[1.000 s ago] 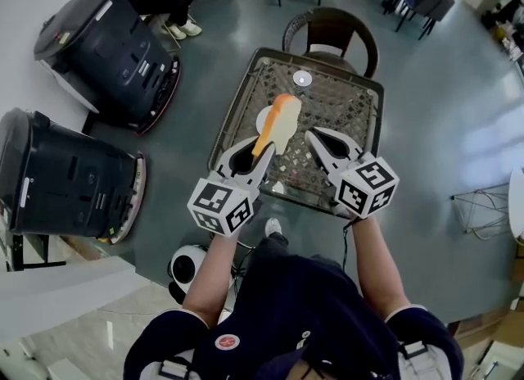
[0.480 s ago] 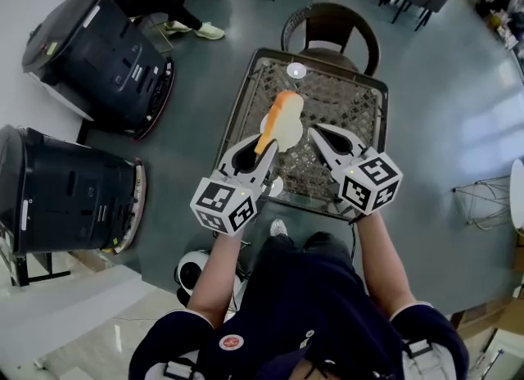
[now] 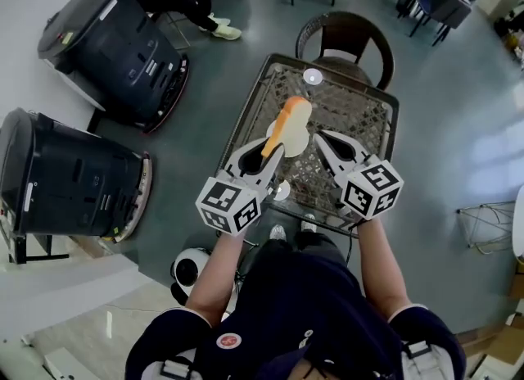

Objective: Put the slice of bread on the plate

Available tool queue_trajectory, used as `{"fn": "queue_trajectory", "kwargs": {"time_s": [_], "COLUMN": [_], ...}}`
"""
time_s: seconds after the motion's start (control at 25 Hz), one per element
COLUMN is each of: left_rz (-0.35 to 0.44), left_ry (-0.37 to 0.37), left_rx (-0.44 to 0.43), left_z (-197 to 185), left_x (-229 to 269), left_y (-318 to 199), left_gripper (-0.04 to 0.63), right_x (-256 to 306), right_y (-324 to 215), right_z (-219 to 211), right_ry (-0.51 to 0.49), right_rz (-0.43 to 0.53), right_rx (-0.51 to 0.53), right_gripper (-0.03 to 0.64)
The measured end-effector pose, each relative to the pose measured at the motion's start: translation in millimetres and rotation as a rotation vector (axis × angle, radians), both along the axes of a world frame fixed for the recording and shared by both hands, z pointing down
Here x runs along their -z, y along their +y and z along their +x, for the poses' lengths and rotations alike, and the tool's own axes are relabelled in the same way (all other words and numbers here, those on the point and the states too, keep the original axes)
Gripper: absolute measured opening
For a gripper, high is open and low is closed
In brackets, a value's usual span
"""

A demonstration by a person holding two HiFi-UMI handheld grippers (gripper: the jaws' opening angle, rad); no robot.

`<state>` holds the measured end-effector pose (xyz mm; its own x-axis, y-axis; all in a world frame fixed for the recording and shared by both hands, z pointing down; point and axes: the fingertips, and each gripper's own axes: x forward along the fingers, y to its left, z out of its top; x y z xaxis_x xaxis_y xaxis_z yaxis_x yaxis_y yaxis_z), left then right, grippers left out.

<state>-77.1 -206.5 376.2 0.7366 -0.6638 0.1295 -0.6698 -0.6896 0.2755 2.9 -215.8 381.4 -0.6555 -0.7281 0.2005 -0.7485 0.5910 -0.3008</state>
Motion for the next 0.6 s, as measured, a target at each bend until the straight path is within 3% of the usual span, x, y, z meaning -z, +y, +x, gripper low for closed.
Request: {"fn": "queue_trajectory", "kwargs": {"time_s": [0.32, 0.6], "left_rz": [-0.043, -0.118], "left_ry": [-0.025, -0.038], "left_rx": [0.051, 0.069], "left_z": [11.6, 20.2], "left_x": [-20.7, -57.1], "left_y": [-11.7, -23.3], "left_gripper": [0.092, 0.091], "right_x": [-12.8, -45.3], "right_y": [-13.2, -21.2], "right_z": [15.1, 21.0], "right_ry": [-0.027, 0.015], "right_rz": [-0.017, -0.061], "right_rx": [0.032, 0.057], "right_gripper": [0.008, 0.008]}}
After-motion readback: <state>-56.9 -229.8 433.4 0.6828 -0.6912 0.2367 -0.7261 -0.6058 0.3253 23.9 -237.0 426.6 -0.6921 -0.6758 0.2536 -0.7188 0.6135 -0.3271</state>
